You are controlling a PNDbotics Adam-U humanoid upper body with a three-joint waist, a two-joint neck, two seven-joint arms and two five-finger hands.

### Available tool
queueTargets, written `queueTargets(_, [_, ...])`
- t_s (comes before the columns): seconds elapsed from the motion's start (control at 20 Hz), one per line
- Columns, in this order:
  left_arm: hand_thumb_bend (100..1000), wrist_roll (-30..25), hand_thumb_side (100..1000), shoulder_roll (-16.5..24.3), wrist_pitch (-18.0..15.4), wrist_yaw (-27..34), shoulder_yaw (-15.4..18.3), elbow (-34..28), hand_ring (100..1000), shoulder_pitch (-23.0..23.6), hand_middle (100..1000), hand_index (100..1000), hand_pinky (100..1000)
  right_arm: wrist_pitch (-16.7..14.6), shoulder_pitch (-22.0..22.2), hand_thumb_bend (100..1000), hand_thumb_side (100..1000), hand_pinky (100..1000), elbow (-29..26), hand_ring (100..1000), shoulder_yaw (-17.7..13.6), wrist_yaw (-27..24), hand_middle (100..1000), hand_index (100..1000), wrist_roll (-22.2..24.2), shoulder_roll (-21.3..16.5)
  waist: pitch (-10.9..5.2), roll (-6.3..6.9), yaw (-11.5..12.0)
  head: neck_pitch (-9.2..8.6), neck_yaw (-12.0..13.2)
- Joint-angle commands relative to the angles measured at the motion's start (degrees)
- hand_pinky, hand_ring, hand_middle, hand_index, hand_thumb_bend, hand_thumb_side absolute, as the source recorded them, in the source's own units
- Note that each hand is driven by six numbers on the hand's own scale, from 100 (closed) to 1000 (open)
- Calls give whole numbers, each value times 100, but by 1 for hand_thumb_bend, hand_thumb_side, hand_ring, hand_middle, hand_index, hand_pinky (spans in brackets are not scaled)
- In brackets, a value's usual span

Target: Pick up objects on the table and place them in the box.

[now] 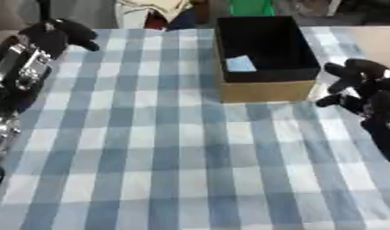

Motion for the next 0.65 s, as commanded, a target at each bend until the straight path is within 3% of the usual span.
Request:
queueTargets(0.05, [185, -231, 845, -212, 37, 45, 93, -51, 694, 11, 677, 730, 979, -10, -10, 100, 529, 715, -128, 1000, -126, 53, 653, 904, -121, -11, -64, -33, 23, 94, -9])
queueTargets(0.65, [206, -470, 851, -634, -73, 51, 102, 84, 678, 312, 661, 729, 980, -45, 30, 100, 534, 714, -128, 1000, -231, 94, 652, 912, -301, 55, -42, -59, 18, 66, 69])
